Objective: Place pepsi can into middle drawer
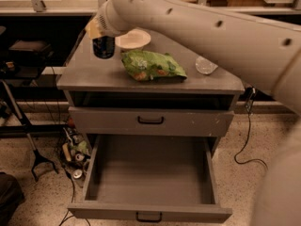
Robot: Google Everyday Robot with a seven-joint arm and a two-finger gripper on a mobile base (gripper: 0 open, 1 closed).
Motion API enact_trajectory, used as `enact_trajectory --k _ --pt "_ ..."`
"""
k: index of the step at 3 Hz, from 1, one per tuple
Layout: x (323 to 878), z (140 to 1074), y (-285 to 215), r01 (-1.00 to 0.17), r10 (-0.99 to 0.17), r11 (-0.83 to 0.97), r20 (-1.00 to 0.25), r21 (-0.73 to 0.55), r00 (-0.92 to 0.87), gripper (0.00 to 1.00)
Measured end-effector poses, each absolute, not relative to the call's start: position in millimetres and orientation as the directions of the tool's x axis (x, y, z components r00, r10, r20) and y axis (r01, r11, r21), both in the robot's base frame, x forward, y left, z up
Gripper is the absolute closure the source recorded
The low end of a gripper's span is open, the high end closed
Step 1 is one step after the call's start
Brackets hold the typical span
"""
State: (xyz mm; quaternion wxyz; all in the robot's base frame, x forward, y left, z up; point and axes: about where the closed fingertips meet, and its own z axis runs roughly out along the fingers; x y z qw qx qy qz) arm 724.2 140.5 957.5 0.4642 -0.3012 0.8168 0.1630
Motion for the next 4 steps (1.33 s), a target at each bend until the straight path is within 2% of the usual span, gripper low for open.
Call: enact_trajectory --k 2,3,4 --pt "658 997 71 -0.601 -0.181 0.797 -0.923 0.065 -0.339 1.00" --pt "627 992 40 -0.570 -0.132 0.814 -0.920 0.112 -0.370 1.00" --pt "596 971 11 -0.546 -0.130 0.827 -0.899 0.135 -0.419 1.00"
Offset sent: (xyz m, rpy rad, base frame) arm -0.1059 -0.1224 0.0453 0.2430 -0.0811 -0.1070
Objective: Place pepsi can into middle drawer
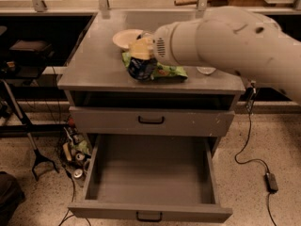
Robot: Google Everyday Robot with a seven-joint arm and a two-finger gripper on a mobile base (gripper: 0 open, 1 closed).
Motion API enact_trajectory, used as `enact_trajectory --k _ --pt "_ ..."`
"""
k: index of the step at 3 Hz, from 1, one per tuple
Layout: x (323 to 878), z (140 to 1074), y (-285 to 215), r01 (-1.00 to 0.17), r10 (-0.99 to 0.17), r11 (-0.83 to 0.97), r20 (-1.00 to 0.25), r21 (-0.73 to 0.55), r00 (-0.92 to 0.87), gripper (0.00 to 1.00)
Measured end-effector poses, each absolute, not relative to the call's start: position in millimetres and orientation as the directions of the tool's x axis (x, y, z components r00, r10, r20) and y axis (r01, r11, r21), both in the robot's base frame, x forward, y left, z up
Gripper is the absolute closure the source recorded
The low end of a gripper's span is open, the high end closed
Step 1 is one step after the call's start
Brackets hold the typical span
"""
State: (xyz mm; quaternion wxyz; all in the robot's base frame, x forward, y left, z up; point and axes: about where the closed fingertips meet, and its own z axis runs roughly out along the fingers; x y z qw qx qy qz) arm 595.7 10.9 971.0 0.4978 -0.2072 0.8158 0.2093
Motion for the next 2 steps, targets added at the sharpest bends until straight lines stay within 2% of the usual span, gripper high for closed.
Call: enact_trajectory --k 2 --pt "544 911 -17 -0.563 -0.198 0.820 -0.868 0.109 -0.456 1.00"
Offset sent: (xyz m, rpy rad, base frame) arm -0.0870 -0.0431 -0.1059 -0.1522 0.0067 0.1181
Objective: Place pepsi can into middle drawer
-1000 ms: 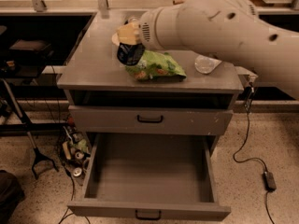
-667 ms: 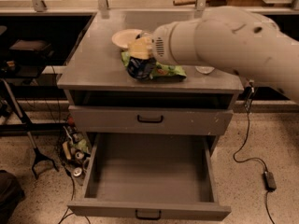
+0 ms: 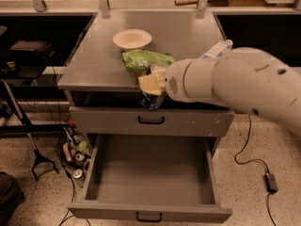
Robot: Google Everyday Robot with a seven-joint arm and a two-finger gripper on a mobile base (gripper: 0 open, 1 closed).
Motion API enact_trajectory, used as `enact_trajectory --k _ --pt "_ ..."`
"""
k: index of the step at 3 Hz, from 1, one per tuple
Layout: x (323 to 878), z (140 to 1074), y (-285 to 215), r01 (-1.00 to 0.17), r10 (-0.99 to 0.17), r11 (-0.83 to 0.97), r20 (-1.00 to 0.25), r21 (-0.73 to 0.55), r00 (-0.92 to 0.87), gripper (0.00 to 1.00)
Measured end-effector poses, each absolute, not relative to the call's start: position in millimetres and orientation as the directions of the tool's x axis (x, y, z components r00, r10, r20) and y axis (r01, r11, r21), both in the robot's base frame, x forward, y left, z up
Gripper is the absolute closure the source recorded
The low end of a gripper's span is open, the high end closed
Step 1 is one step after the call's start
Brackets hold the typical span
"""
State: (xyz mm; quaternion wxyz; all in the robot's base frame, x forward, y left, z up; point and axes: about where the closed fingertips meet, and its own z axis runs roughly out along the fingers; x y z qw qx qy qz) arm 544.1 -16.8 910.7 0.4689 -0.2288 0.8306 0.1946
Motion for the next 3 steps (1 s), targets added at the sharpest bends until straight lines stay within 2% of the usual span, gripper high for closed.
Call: enact_trajectory --k 2,3 --pt "540 848 34 -0.673 -0.353 0.739 -0.871 -0.035 -0.341 1.00" --pt "547 800 78 -0.731 -0.429 0.678 -0.849 -0.076 -0.309 1.00"
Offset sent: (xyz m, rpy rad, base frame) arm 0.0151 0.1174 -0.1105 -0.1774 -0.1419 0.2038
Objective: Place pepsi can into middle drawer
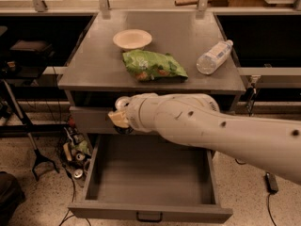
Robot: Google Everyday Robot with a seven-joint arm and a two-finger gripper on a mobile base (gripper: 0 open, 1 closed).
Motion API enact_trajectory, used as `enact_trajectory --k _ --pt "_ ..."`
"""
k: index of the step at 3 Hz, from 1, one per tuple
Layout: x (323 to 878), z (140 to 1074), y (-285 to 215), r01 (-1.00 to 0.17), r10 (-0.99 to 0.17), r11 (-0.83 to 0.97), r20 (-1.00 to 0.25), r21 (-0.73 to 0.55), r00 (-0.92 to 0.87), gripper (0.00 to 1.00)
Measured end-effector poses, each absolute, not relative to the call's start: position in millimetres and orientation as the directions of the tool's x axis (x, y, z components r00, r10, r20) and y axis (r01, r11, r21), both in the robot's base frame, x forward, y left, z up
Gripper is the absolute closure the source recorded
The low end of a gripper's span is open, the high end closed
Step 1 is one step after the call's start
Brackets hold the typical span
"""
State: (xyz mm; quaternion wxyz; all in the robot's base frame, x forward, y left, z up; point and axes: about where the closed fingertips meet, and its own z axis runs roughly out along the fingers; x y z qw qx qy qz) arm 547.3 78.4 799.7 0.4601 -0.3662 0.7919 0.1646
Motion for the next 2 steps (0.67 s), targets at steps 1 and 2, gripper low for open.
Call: enact_trajectory --k 1,2 --pt "548 771 107 -0.770 -0.469 0.634 -0.828 -0.074 -0.307 1.00" --pt "546 738 142 -0.802 -0.482 0.597 -0.802 -0.006 -0.352 1.00"
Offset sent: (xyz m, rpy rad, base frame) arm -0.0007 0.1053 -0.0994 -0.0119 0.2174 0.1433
